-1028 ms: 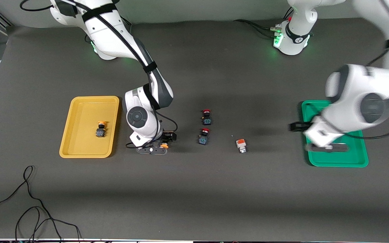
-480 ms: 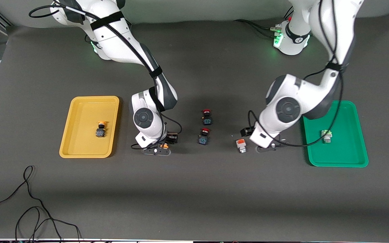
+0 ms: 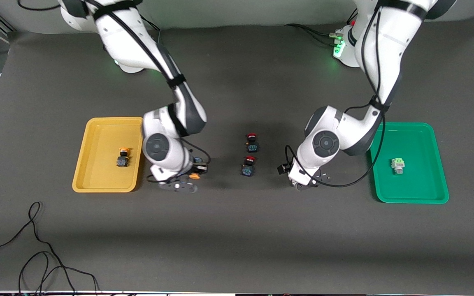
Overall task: Place green and yellow buttons in trays
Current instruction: 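Grasp another yellow button with the right gripper while the left gripper grasps a green one, then place the yellow button in the yellow tray while the left gripper carries the green button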
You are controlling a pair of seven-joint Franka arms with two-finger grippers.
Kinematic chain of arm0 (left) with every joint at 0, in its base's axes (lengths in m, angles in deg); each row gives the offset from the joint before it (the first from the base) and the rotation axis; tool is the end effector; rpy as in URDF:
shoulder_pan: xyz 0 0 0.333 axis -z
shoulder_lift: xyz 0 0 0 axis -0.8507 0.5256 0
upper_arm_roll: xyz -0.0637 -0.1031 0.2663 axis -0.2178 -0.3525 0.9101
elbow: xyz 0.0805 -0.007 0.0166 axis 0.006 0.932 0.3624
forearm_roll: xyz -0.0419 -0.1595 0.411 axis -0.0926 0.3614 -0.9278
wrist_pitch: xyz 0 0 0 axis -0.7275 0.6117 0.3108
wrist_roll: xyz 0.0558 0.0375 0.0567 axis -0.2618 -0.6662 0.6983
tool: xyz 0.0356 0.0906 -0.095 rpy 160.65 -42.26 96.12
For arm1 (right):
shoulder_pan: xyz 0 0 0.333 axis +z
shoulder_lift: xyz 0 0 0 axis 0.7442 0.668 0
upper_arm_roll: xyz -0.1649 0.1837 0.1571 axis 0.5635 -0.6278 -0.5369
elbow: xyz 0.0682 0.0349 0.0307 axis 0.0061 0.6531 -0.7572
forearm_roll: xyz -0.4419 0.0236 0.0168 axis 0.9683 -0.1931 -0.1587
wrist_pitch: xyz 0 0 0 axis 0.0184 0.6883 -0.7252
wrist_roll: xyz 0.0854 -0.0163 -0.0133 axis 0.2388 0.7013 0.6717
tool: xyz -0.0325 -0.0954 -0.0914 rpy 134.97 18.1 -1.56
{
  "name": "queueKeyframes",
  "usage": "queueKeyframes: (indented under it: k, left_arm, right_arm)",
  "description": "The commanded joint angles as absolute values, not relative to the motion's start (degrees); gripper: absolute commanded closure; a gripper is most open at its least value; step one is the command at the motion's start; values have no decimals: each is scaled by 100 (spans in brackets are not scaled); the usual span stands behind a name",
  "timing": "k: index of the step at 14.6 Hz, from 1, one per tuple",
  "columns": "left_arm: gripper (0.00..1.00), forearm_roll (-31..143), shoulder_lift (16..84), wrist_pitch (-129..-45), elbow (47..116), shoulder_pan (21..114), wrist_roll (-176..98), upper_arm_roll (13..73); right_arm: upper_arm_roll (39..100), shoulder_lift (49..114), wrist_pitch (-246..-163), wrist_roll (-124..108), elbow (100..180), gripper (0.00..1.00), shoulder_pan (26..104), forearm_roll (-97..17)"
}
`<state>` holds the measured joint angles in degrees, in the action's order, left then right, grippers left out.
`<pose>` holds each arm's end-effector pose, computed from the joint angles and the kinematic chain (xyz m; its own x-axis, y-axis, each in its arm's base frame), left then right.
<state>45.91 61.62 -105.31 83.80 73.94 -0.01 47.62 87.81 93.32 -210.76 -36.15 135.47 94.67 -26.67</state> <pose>0.5902 -0.3266 0.1133 0.9444 0.3068 -0.1183 0.3149 -0.9475 0.0560 0.6288 0.3103 0.1889 0.9767 -0.1780 -0.1195 -0.1851 -0.9814 -0.0511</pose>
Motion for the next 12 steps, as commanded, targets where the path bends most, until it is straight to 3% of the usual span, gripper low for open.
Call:
queueKeyframes:
  k: [1, 3, 4, 5, 6, 7, 8, 12]
  left_arm:
    - [1, 4535, 6253, -10674, 8354, 7446, 125, 4800]
    - [3, 4535, 6315, -10719, 8345, 7455, 125, 4809]
    - [22, 4535, 6324, -10745, 8345, 7455, 125, 4809]
    - [58, 4535, 6324, -10745, 8336, 7473, 133, 4809]
    - [81, 4526, 6324, -10745, 8327, 7473, 125, 4809]
    - [94, 4518, 6332, -10745, 8327, 7473, 125, 4809]
    - [100, 4518, 6333, -10745, 8327, 7473, 125, 4809]
    - [100, 4483, 6080, -10597, 8266, 7429, 72, 4826]
  right_arm:
    - [9195, 8593, -20130, -3288, 13668, 100, 9423, -2716]
    - [9651, 8303, -19444, -2754, 13668, 100, 9423, -2699]
    - [9941, 8197, -19171, -2437, 13676, 100, 9432, -2690]
    - [10240, 8118, -18977, -2121, 13729, 100, 9441, -2690]
    - [10565, 8082, -18810, -1639, 13755, 100, 9441, -2681]
    - [10925, 8082, -18677, -1052, 13816, 100, 9441, -2681]
    - [11250, 8082, -18650, -515, 13965, 100, 9450, -2690]
    - [11824, 8152, -19210, 832, 14729, 100, 9423, -2690]
